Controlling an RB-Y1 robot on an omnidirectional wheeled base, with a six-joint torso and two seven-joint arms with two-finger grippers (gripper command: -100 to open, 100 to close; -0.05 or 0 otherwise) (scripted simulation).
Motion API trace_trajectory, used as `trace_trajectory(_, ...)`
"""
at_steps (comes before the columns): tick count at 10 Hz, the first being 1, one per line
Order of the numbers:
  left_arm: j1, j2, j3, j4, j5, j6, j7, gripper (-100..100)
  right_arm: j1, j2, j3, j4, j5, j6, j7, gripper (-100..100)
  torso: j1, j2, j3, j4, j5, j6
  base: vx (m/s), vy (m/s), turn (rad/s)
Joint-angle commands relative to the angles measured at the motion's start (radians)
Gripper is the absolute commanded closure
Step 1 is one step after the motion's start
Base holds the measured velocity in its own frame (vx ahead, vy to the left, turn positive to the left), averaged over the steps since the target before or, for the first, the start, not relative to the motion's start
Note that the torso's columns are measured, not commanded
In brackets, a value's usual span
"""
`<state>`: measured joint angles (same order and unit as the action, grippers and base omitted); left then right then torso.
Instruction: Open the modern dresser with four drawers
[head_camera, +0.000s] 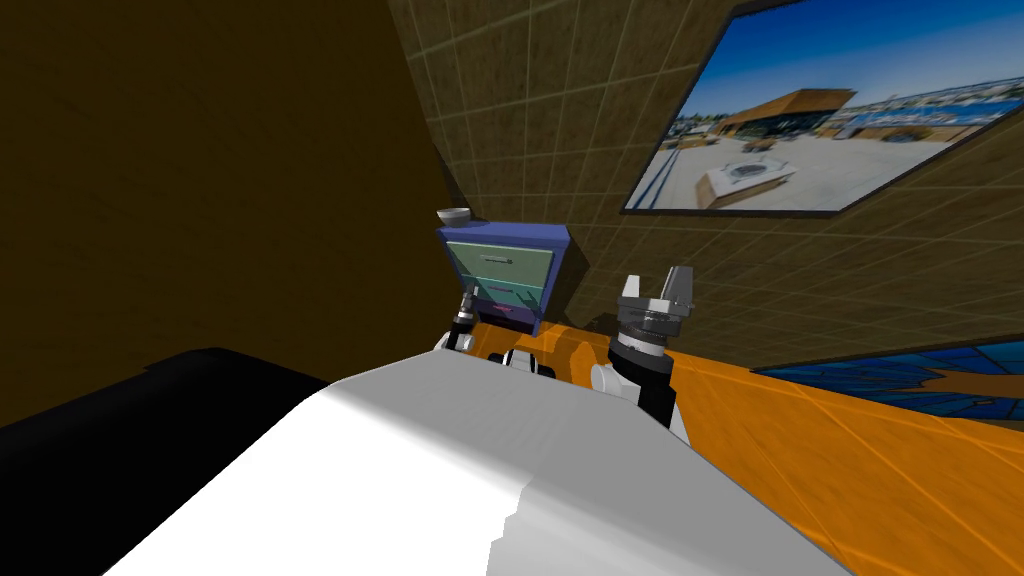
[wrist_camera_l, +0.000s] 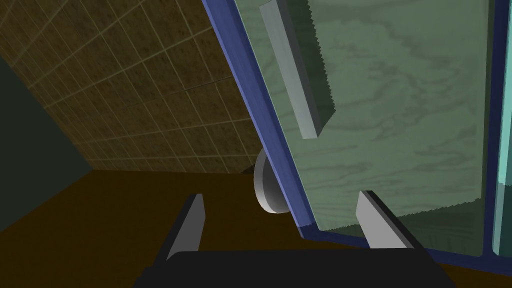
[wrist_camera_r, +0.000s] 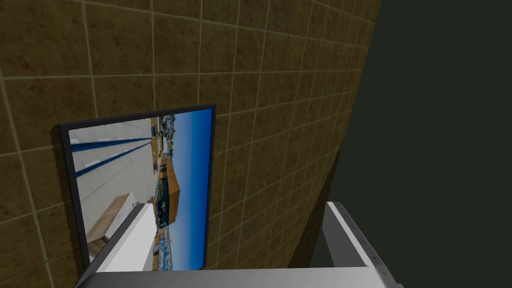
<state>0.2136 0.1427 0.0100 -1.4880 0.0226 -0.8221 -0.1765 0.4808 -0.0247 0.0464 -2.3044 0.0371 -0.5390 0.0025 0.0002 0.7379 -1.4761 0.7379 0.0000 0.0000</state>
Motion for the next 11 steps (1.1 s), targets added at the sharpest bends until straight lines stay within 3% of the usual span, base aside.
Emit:
trace_trajectory(1,-0.024,-0.001,0.000,0.077,-0.005,-0.014,0.000,-100,0.000,0.000,0.000,0.000,0.000,0.000,0.000,0,0.000,-0.001,0.000,0.000,0.000,0.000,0.050,-0.027,0.002)
trace_trajectory(11,-0.130,-0.005,-0.001,0.343,-0.027,-0.070,0.001,-100,0.000,0.000,0.000,0.000,0.000,0.000,0.000,0,0.000,0.000,0.000,0.000,0.000,0.000,0.040,-0.026,0.003)
